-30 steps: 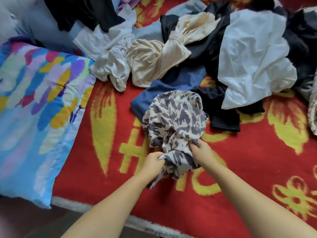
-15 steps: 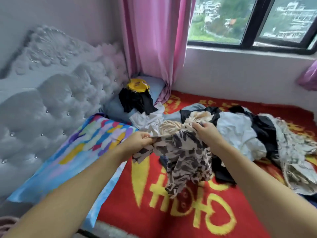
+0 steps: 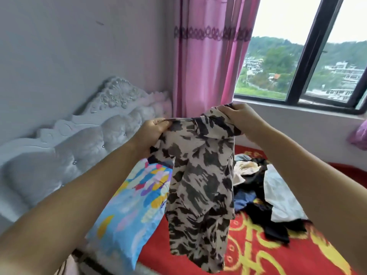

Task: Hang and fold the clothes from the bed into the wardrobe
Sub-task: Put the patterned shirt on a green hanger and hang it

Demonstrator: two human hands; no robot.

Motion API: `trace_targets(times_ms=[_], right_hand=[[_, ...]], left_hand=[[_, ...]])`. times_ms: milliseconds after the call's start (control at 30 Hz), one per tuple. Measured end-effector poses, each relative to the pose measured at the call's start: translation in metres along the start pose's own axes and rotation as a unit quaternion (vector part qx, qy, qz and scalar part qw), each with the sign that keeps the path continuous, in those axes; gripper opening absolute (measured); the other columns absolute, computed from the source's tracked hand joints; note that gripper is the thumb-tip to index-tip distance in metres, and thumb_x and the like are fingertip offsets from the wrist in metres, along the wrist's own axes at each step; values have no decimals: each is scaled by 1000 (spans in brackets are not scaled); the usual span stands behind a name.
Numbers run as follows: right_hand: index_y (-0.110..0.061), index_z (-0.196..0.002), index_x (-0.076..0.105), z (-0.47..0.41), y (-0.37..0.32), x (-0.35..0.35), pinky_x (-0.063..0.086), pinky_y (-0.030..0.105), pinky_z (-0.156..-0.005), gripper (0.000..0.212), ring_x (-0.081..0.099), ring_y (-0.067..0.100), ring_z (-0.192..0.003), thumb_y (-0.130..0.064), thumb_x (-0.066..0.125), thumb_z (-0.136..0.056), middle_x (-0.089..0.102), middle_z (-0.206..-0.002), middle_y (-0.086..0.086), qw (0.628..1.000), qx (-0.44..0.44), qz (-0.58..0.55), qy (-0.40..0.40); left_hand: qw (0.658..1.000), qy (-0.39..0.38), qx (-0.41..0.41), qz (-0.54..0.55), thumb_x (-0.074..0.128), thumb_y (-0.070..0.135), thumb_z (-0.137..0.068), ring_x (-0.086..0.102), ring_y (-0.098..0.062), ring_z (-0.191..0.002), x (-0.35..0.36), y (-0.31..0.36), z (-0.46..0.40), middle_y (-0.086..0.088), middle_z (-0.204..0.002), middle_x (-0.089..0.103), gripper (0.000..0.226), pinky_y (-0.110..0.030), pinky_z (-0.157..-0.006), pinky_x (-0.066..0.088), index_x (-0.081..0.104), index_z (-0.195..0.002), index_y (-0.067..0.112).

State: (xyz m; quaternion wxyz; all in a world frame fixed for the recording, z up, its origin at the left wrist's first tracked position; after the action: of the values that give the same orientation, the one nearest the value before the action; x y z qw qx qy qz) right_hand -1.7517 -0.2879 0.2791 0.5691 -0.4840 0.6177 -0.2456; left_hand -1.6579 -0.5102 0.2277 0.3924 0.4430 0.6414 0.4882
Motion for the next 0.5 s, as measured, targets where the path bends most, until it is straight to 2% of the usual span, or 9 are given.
trace_targets(times_ms=[67,100,167,200,267,333,367,433,500], right_hand=[[-2,-99,68,1,-16,4,43,19,-49,35,54,14,-60,-35,58,-92,61,-75,5,999,2,34,-16],[-3,-98,68,2,-21,5,44,18,-48,34,54,13,-59,-35,58,-92,61,-72,4,999,8,42,-27],[-3,-97,69,5,-31,5,52,23,-59,32,62,17,-66,-33,61,-90,67,-76,9,997,1,42,-60],[-5,-96,71,8,-37,5,56,27,-65,29,68,21,-74,-32,62,-90,71,-83,11,996,-15,27,-83],[-15,-85,77,17,-52,-1,58,26,-63,22,72,22,-81,-31,63,-89,75,-84,8,988,-59,-35,-137],[-23,-76,79,29,-66,-9,56,22,-62,22,72,17,-78,-29,61,-88,75,-79,1,966,-97,-130,-201],[-23,-76,79,36,-73,-14,56,22,-63,22,72,15,-77,-28,60,-86,75,-80,0,947,-108,-192,-232],[-21,-78,78,41,-77,-32,56,23,-63,23,71,14,-77,-28,58,-86,74,-80,0,921,-110,-285,-240],[-18,-81,74,38,-72,-63,54,22,-62,20,69,12,-73,-25,56,-87,72,-77,-3,925,-117,-318,-174]], left_hand=[[999,22,9,36,54,18,-96,62,-9,-52,-11,15,7,1,-63,70,20,-16,-44,47,68,-86,9],[999,13,9,46,57,18,-95,63,-9,-52,-14,21,9,1,-63,70,17,-15,-43,47,69,-87,10],[997,-80,0,13,64,25,-89,66,-11,-63,-11,26,18,-2,-76,72,14,-18,-50,51,68,-96,13],[988,-150,-12,-22,66,31,-86,66,-12,-70,-6,23,25,-2,-85,72,25,-21,-55,52,66,-107,17],[964,-246,-47,-87,70,40,-83,63,-12,-93,0,2,38,-1,-112,63,55,-26,-70,53,50,-133,25],[953,-270,-67,-117,71,40,-82,50,-4,-119,13,-23,51,12,-133,47,74,-16,-86,48,31,-144,33],[948,-273,-58,-154,73,33,-83,46,2,-119,23,-36,56,19,-131,44,73,-7,-84,43,30,-143,33],[918,-274,-20,-286,70,13,-84,48,-1,-106,51,-64,63,14,-117,50,54,0,-76,37,45,-130,20],[898,-212,-29,-385,63,26,-82,47,-12,-96,66,-94,59,0,-109,56,40,-15,-73,37,57,-116,7]])
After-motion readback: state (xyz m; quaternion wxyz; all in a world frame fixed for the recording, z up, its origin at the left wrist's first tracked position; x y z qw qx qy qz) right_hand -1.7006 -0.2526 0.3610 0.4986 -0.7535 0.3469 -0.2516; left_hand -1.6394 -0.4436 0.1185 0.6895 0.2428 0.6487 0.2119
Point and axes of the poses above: each hand's wrist, its own z-axis away from the middle knuckle, its own x-axis out of the palm, y = z × x, the point moved 8 cm from there along -z, towards the middle knuckle
